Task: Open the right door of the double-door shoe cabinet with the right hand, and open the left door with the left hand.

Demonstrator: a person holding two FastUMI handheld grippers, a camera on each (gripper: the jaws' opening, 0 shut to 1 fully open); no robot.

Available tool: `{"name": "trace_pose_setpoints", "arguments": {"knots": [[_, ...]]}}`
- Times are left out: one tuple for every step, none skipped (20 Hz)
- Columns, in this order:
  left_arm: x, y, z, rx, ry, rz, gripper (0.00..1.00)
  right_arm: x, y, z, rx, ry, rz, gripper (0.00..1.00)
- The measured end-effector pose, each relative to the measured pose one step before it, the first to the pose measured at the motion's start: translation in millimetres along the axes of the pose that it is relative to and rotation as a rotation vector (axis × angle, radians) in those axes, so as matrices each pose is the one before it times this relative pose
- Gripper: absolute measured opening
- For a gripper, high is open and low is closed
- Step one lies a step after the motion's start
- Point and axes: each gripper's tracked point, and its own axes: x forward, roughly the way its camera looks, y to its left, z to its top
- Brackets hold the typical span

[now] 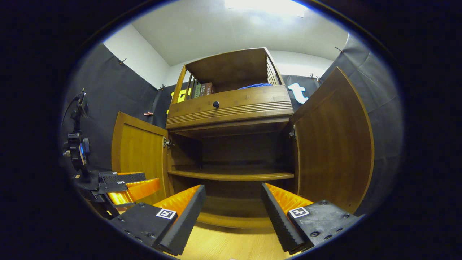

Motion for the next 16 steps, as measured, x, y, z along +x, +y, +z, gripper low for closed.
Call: {"name": "trace_pose_setpoints", "arguments": {"knots": [[-0.41, 0.81, 0.49, 0.00076, -0.0013, 0.00128, 0.95, -0.03, 1.64, -0.8, -0.00063, 0.0028, 0.00377, 0.97], [0.19, -1.07, 0.15, -0.00035, 0.00017, -0.00213, 0.95, -0.04, 1.57, -0.57, -0.00145, 0.0018, 0.00344, 0.97], [-1.57, -1.12, -1.41, 0.00049, 0.00199, -0.0034, 0.95, 0.34, 1.4, 0.29, -0.00084, 0.0002, 0.00262, 0.97], [-0.93, -0.28, -0.22, 0.00062, 0.0024, -0.00253, 0.95, 0.37, 1.54, -0.43, 0.00047, 0.00036, 0.00219, 0.97], [0.61, 0.01, -0.47, 0.00056, 0.00028, -0.0011, 0.95, 0.46, 1.34, -0.32, 0.00228, 0.00084, 0.00378, 0.97], [-0.84, 1.11, 0.2, 0.00047, -0.00139, 0.00183, 0.95, 0.29, 2.66, 0.31, 0.00337, 0.00099, 0.00541, 0.97], [-0.77, 2.03, 0.15, 0.00113, -0.00289, 0.00525, 0.93, 0.67, 2.34, -0.21, 0.00221, 0.00232, 0.00503, 0.97], [0.16, 1.9, 1.27, 0.0017, -0.00106, 0.00596, 0.95, 0.44, 1.83, -0.67, 0.00074, 0.00125, 0.00401, 0.97], [-0.52, 0.7, -0.59, 0.00273, 0.00017, 0.00417, 0.95, 0.12, 1.43, 0.19, 0.00023, 0.0009, 0.0032, 0.97], [-0.14, 1.52, 0.36, 0.00216, 0.00064, 0.00201, 0.93, 0.16, 1.11, -0.76, 0.00025, 0.00112, 0.00207, 0.97], [-0.12, 0.36, -0.78, -0.00058, -0.00062, 0.00037, 0.93, -0.01, 0.98, 0.29, 0.00003, 0.00159, 0.00165, 0.97], [0.17, -0.45, 0.61, -0.0017, -0.00156, -0.00109, 0.95, 0.07, 0.47, -0.91, -0.0006, 0.00289, 0.00068, 0.97], [1.35, 0.21, 0.27, -0.0012, 0.00023, -0.00109, 0.93, -0.39, -0.04, -0.01, -0.00026, 0.00083, -0.00064, 0.97], [0.31, -0.07, 0.25, 0.00024, 0.00103, -0.00272, 0.93, 0.48, 0.23, -0.22, 0.00051, 0.0004, -0.00114, 0.97], [-0.39, -0.47, -1.08, 0.00028, 0.00135, -0.00165, 0.95, 0.19, 0.84, 0.34, 0.00105, 0.00168, 0.00007, 0.97], [-0.97, -0.03, 0.65, -0.00072, -0.00126, -0.0001, 0.95, -1.47, 0.39, 1.03, 0.00057, -0.00055, 0.00103, 0.97]]}}
